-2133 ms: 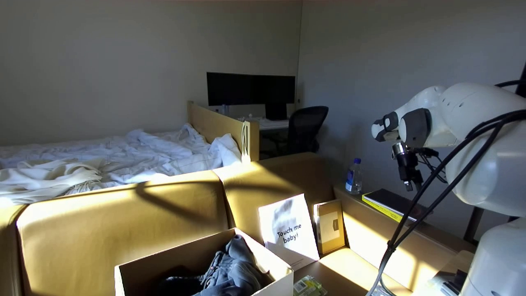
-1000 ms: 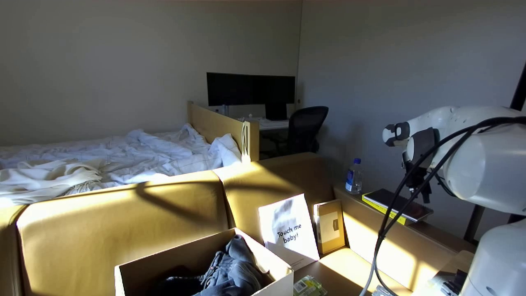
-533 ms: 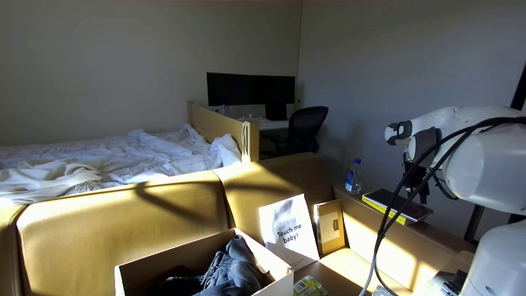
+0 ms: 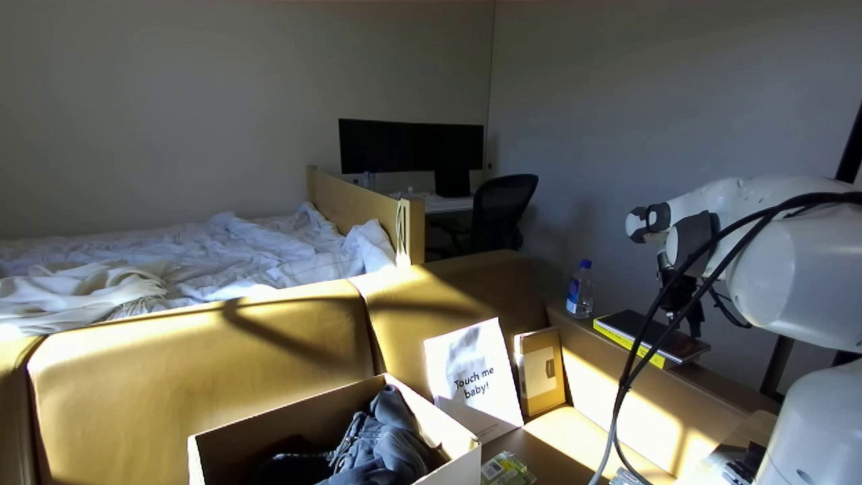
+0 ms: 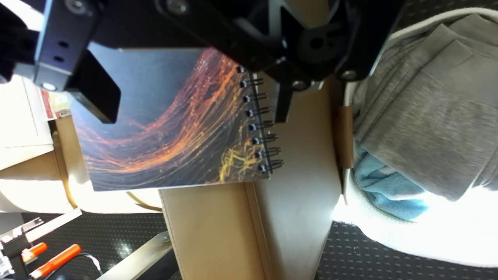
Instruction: Remove the books from the right armrest of the sofa and place them inside the white storage box
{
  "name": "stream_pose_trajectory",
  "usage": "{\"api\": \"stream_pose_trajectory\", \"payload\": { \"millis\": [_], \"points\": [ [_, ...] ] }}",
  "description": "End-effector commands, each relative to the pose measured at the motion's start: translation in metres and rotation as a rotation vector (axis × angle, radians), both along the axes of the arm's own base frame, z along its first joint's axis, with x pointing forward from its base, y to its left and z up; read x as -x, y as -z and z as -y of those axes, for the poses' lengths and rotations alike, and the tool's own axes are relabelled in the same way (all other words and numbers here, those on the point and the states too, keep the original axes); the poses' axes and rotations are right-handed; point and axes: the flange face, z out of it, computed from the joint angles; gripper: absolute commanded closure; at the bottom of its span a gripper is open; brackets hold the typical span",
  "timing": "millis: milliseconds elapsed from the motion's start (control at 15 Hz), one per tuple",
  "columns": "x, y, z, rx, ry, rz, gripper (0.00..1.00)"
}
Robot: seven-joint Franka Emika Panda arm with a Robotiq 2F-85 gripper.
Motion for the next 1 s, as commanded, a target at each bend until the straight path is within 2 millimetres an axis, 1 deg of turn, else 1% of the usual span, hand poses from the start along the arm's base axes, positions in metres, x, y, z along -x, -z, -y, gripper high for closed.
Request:
{"api": "stream_pose_trajectory", "payload": {
  "millis": [0, 133, 267, 400, 667, 800, 933],
  "points": [
    [-0.004, -0.007, 0.013, 0.104, -0.012, 0.005, 0.00],
    [-0.004, -0.011, 0.021, 0.133, -0.025, 0.036, 0.00],
    [0.001, -0.002, 0.021, 0.109, -0.027, 0.052, 0.00],
    [0.007, 0.007, 0.019, 0.082, -0.028, 0.030, 0.00],
    [0.020, 0.009, 0.022, 0.059, -0.022, 0.013, 0.00],
    [0.022, 0.015, 0.018, 0.012, -0.038, 0.018, 0.00],
    [0.028, 0.019, 0.006, -0.106, -0.065, 0.027, 0.00]
  ]
}}
